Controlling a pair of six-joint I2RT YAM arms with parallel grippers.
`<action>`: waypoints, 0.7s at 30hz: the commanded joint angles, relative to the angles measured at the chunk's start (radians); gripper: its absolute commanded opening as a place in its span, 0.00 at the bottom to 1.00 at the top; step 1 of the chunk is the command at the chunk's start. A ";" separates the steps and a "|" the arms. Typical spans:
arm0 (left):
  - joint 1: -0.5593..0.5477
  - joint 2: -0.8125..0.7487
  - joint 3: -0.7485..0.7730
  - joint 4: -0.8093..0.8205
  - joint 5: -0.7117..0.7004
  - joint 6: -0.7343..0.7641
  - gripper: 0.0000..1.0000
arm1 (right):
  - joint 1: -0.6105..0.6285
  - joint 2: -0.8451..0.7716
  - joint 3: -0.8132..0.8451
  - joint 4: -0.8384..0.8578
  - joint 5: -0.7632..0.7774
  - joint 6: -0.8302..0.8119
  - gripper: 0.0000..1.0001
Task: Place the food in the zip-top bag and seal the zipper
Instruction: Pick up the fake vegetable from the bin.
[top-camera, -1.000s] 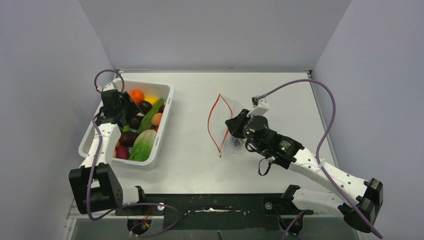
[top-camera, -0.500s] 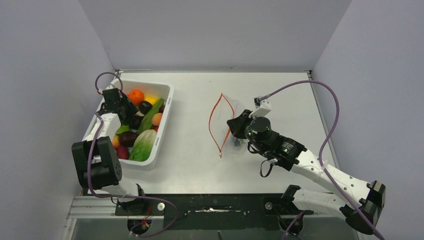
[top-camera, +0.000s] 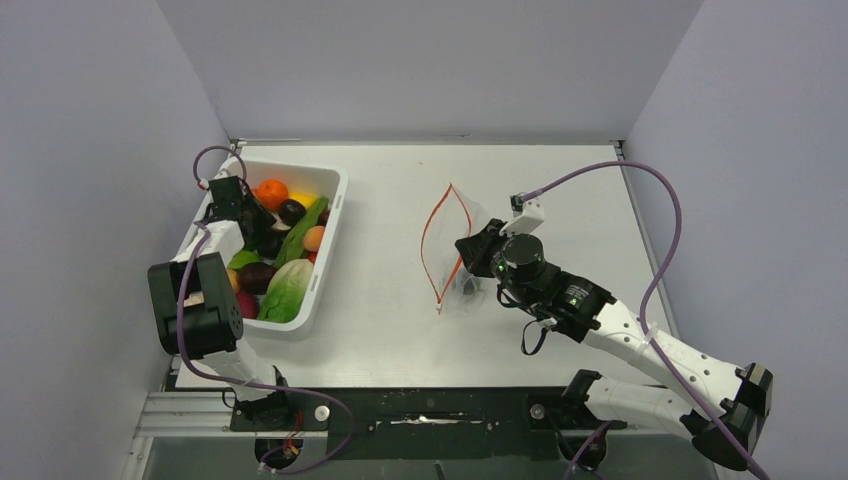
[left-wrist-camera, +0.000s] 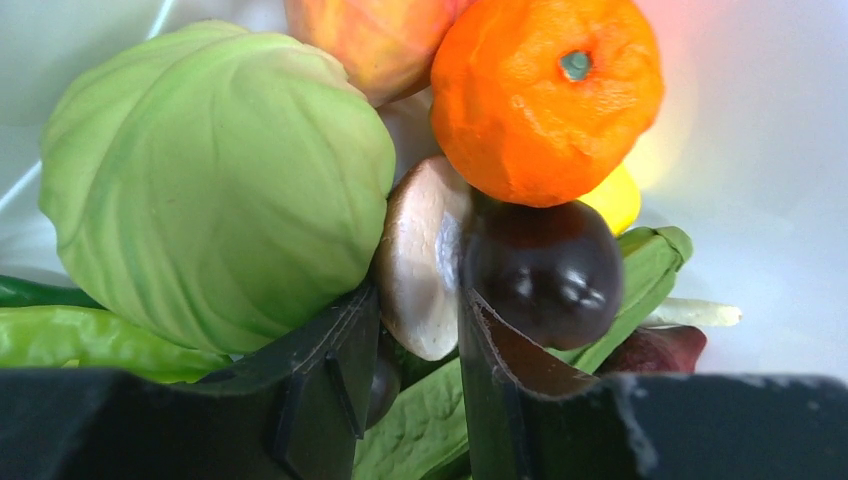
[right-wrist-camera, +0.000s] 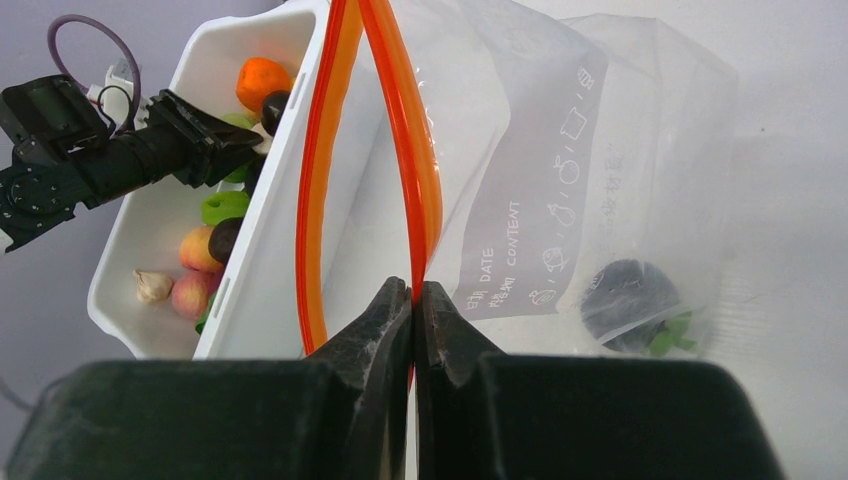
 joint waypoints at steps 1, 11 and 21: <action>0.008 0.010 0.048 0.029 0.008 -0.013 0.24 | 0.006 -0.038 -0.002 0.028 0.037 -0.001 0.00; 0.006 -0.059 0.017 0.015 0.018 -0.010 0.06 | 0.006 -0.052 -0.019 0.033 0.047 0.003 0.00; 0.003 -0.174 -0.002 -0.052 0.018 0.001 0.02 | 0.006 -0.053 -0.032 0.032 0.051 0.003 0.00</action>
